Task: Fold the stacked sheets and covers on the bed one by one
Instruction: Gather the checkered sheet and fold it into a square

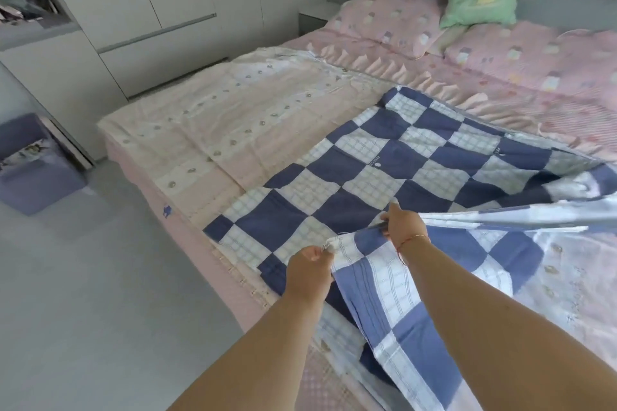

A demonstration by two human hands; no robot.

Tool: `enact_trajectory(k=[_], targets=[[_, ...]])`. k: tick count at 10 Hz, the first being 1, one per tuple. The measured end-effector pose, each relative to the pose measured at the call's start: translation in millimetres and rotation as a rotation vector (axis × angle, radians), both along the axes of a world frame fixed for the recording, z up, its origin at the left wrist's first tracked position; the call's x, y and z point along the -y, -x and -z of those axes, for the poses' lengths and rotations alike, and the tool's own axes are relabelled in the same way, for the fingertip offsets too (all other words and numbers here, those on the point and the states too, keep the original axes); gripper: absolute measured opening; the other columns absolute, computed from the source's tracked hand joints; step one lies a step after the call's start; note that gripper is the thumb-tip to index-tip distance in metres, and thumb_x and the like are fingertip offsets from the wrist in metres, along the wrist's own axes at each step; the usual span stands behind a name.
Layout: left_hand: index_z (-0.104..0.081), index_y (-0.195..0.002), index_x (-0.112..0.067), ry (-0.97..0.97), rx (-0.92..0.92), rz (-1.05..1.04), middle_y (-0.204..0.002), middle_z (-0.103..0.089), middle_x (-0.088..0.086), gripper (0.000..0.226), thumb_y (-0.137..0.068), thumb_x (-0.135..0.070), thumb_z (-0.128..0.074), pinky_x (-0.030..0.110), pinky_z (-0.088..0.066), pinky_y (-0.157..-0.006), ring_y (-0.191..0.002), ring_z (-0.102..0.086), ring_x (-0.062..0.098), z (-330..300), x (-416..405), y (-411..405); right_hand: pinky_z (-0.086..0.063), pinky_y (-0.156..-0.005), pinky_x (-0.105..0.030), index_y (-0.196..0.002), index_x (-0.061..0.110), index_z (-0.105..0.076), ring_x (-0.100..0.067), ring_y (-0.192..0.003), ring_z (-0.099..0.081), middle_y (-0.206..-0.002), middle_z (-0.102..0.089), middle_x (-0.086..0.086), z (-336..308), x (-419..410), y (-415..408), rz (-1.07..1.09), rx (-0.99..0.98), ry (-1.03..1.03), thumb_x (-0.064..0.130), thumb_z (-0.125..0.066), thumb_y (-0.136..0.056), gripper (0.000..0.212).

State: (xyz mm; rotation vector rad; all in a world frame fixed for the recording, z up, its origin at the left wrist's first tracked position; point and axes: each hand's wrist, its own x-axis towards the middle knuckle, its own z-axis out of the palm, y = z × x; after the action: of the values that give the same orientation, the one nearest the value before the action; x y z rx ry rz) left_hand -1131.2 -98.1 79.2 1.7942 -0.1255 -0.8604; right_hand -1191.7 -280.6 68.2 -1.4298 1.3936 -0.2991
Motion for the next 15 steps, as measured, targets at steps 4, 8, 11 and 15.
enact_trajectory(k=[4, 8, 11, 15], targets=[[-0.06, -0.092, -0.001, -0.046, -0.102, -0.116, -0.093, -0.066, 0.019, 0.024, -0.097, -0.024, -0.056, 0.036, -0.058, -0.084, -0.088, -0.069, 0.024, 42, -42, -198, -0.047, -0.095, -0.037, -0.136, 0.003, -0.042, -0.034, -0.114, -0.056, -0.125, -0.058, -0.019, 9, -34, -197, -0.439, -0.276, 0.231, 0.014, -0.042, -0.098, 0.04], [-0.06, -0.068, -0.006, -0.509, 0.008, 0.081, -0.073, -0.07, 0.015, 0.027, -0.08, -0.03, -0.063, 0.045, -0.057, -0.08, -0.077, -0.07, 0.031, 127, -63, -371, -0.037, -0.103, -0.038, -0.134, 0.009, -0.045, -0.032, -0.128, -0.045, -0.141, -0.045, -0.016, 83, -57, -347, -0.8, -0.329, 0.091, 0.02, -0.028, -0.104, 0.036], [-0.049, -0.096, -0.016, -0.735, 0.218, 0.541, -0.093, -0.057, 0.001, 0.027, -0.082, -0.027, -0.068, 0.028, -0.038, -0.066, -0.082, -0.054, 0.019, 131, -18, -398, -0.046, -0.086, -0.03, -0.129, 0.029, -0.05, -0.02, -0.101, -0.057, -0.114, -0.061, 0.0, 119, -56, -294, -0.277, -0.091, -0.084, 0.031, -0.037, -0.101, 0.031], [-0.058, -0.107, 0.001, -0.724, 0.499, 0.827, -0.103, -0.062, 0.015, 0.027, -0.094, -0.023, -0.057, 0.033, -0.042, -0.078, -0.091, -0.055, 0.031, 163, 38, -404, -0.041, -0.097, -0.03, -0.1, 0.014, -0.068, -0.021, -0.109, -0.054, -0.113, -0.061, -0.003, 143, -75, -189, 0.101, -0.471, -0.045, 0.024, -0.048, -0.095, 0.023]])
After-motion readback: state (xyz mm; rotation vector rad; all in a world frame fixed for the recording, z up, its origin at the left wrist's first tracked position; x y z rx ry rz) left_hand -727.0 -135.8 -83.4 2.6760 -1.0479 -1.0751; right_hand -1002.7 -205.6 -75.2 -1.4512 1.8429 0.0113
